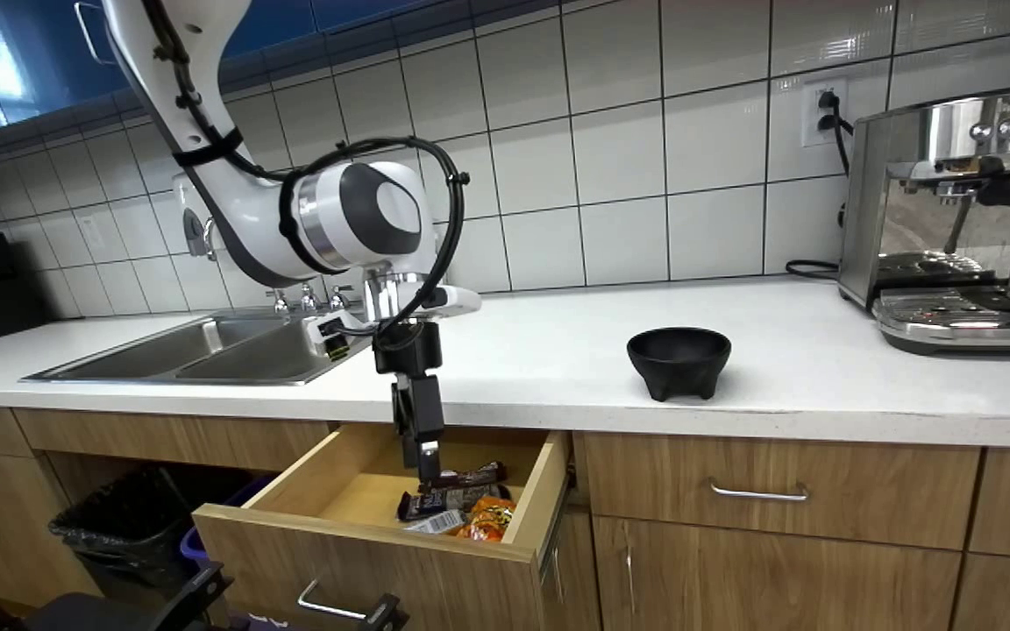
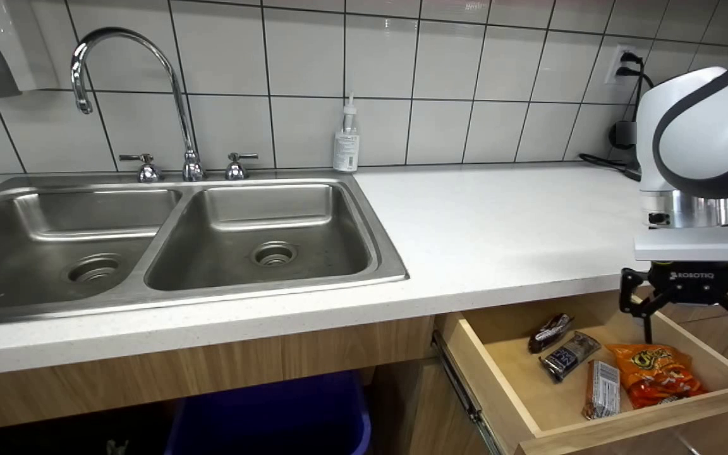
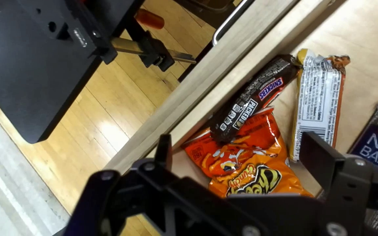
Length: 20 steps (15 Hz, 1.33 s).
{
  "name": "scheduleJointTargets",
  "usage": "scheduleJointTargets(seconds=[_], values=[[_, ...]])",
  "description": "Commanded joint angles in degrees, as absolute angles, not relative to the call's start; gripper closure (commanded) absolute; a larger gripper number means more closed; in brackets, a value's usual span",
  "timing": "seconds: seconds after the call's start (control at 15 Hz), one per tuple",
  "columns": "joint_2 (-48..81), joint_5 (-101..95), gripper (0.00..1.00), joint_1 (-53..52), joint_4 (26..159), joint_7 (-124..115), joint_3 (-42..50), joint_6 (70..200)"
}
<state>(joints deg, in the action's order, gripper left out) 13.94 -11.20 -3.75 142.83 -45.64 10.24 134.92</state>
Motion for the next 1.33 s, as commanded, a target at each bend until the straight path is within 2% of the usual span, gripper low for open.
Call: scheduleJointTargets(seconds=[0.0, 0.73, 1.27], values=[[12.38, -12.21, 0.0, -2.82, 143.58, -41.45, 9.04, 133.09], [14.17, -11.43, 0.0, -2.51, 142.45, -38.9, 9.27, 133.73], [13.26, -7.85, 0.0, -1.47, 143.92, -21.58, 6.95, 135.01]])
